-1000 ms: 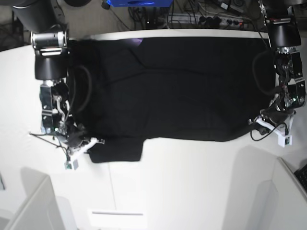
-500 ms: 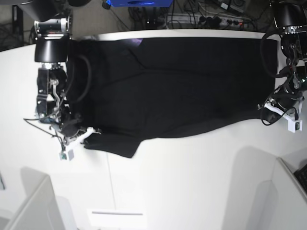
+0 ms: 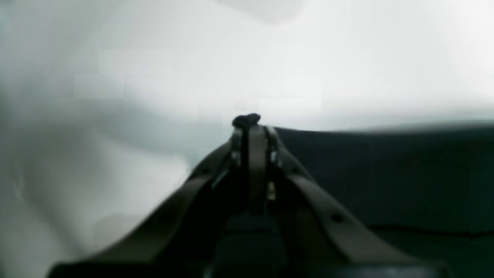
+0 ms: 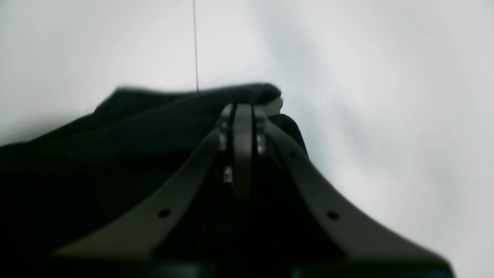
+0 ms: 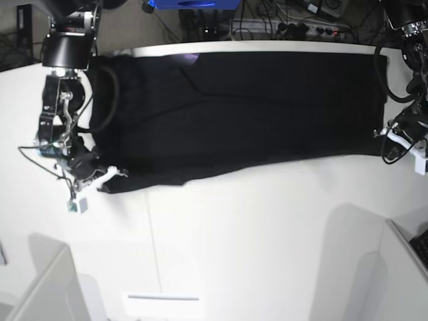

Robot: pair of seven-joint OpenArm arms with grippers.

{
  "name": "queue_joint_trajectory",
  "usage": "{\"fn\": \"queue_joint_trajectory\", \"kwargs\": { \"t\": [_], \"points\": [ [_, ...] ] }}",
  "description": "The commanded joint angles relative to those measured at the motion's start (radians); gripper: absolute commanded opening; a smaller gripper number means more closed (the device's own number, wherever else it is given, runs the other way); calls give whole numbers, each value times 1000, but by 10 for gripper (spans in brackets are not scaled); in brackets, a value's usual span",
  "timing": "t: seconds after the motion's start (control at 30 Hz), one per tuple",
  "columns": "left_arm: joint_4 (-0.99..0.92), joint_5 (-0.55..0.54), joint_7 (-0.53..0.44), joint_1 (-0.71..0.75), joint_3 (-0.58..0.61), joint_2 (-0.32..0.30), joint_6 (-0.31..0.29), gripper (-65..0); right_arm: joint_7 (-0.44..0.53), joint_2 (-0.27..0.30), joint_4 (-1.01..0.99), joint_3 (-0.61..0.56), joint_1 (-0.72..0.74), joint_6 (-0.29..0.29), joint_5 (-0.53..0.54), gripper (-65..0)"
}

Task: Fold the T-shirt properly
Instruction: 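Lift and fold the grasped edge over onto the held edge with both grippers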

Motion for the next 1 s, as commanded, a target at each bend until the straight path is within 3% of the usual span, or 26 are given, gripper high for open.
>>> {"fn": "queue_joint_trajectory", "kwargs": {
  "t": [0.0,0.13,0.4,0.8,0.97],
  "points": [
    [36,-13,-6,4,-17,-19,-9,-650,12,7,29,1,4,7,10,-650],
    [78,-12,4,36,-37,-24,-15,-650,-1,7,83,2,-43,7,10,-650],
    [89,-12,0,103,-46,-25,-16,-650,-140,-22,284,107,-128,8,10,-650],
    [152,-10,0,176,-48,-27,-16,-650,-151,-22,376,110,-253,8,10,-650],
    [152,-10,0,176,-48,-27,-16,-650,-186,-48,430,119,-290,8,23,-650]
  ]
}}
